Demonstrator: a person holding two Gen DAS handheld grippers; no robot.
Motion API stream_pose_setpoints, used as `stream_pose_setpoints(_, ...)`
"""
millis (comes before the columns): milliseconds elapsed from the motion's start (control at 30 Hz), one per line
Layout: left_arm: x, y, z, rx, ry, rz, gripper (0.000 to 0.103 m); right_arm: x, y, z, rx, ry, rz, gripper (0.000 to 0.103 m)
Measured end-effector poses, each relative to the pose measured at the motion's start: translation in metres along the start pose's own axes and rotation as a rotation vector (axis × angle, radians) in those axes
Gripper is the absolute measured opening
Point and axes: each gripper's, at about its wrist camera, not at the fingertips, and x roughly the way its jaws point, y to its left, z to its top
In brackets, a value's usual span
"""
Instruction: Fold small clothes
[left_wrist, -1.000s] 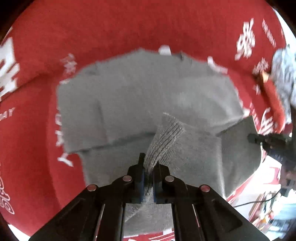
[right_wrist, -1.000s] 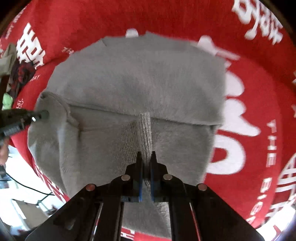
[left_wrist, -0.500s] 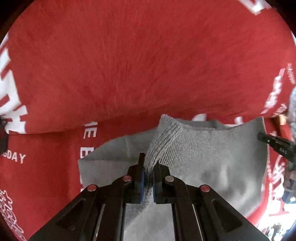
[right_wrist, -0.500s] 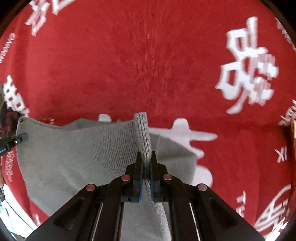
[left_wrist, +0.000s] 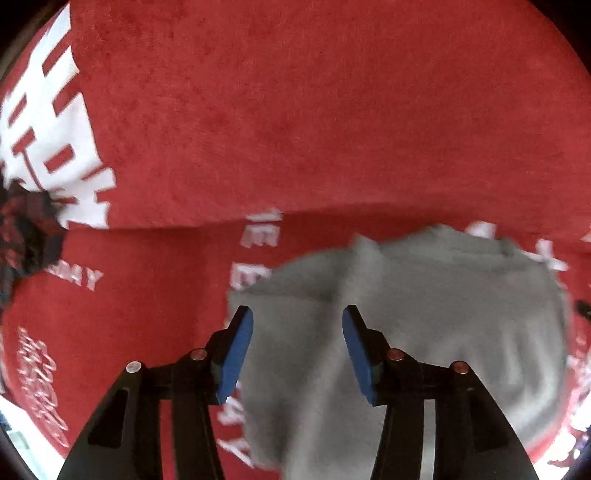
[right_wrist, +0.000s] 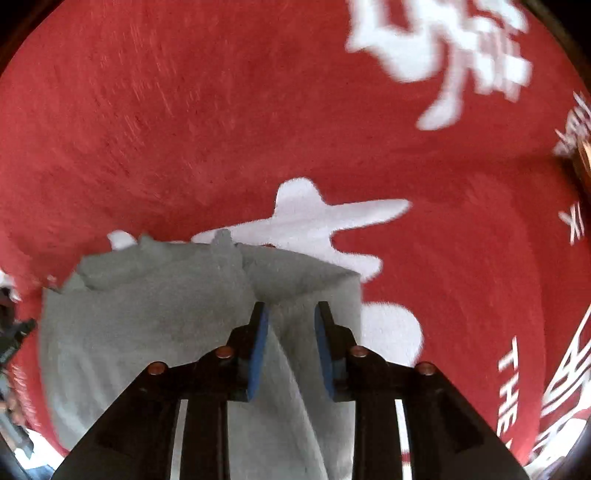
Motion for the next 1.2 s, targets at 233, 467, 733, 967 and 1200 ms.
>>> stream_pose_setpoints(233, 0.014, -0.031, -0.065, 0.056, 0.141, -0.038, 0.052, -0.003, 0.017, -0.077, -0.029, 0.107, 0.097, 0.026)
stream_pose_setpoints(467, 0.001, -0.011, -0.097, 0.067, 0.215, 0.024, 0.056, -0.020, -0.034, -0.115, 0.160, 0.129, 0.051, 0.026)
stream_pose_setpoints(733, -0.059, -0.003, -0.100, 0.081, 0.223, 0.018, 0.056, -0.082, -0.041, -0.137, 0.259, 0.113, 0.036, 0.043)
stream_pose_setpoints(967, -0.108, -0.024, -0.096, 0.128, 0.182, -0.022, 0.056, -0.128, -0.022, -0.157, 0.291, 0.101, 0.085, 0.044)
stream_pose_setpoints(1200, -0.147, -0.055, -0.095, 0.199, 0.154, -0.049, 0.058, -0.166, 0.010, -0.161, 0.266, 0.062, 0.114, 0.052)
